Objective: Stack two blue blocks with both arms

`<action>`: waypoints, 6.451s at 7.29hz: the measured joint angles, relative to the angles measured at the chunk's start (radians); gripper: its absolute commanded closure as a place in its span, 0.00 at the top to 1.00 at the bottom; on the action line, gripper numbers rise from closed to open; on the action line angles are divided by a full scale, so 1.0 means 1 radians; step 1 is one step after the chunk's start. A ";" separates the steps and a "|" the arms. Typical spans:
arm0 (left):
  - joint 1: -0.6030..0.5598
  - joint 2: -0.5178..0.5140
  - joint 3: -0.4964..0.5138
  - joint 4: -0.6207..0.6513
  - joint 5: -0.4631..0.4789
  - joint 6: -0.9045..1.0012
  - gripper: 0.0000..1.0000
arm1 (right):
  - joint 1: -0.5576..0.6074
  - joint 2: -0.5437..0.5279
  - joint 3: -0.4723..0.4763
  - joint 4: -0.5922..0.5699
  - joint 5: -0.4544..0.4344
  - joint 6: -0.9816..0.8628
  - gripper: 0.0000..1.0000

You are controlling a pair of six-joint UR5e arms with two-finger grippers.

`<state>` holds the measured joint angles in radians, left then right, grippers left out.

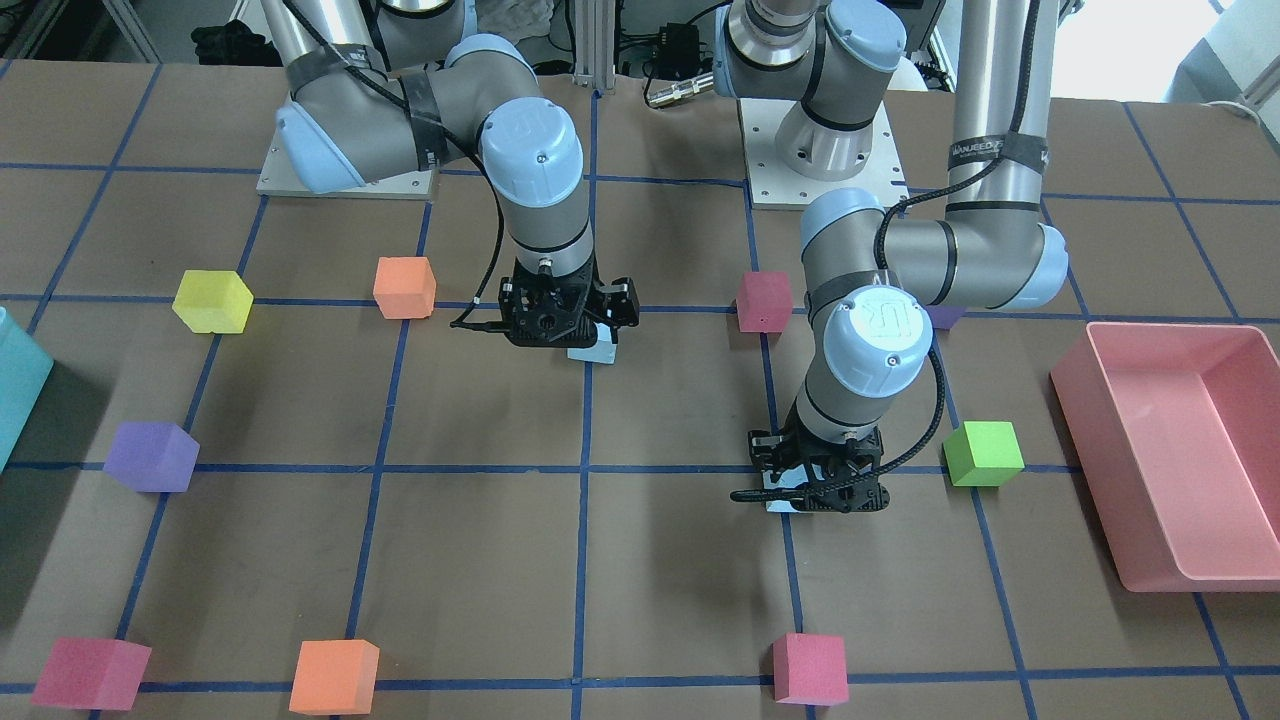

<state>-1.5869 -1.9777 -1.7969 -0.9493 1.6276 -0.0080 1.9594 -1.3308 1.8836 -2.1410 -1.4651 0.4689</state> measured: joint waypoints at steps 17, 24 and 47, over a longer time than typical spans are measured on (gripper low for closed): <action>-0.470 0.250 -0.026 -0.275 -0.083 -0.452 0.07 | -0.451 -0.186 -0.383 0.578 -0.119 -0.394 1.00; -0.472 0.206 -0.095 -0.175 -0.082 -0.459 0.14 | -0.459 -0.192 -0.383 0.583 -0.106 -0.441 1.00; 0.046 0.382 0.355 -0.621 -0.041 0.084 1.00 | -0.416 -0.209 -0.382 0.608 -0.102 -0.503 1.00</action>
<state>-1.5412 -1.5955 -1.4417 -1.5704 1.5862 0.0758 1.5438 -1.5397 1.5012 -1.5332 -1.5668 -0.0346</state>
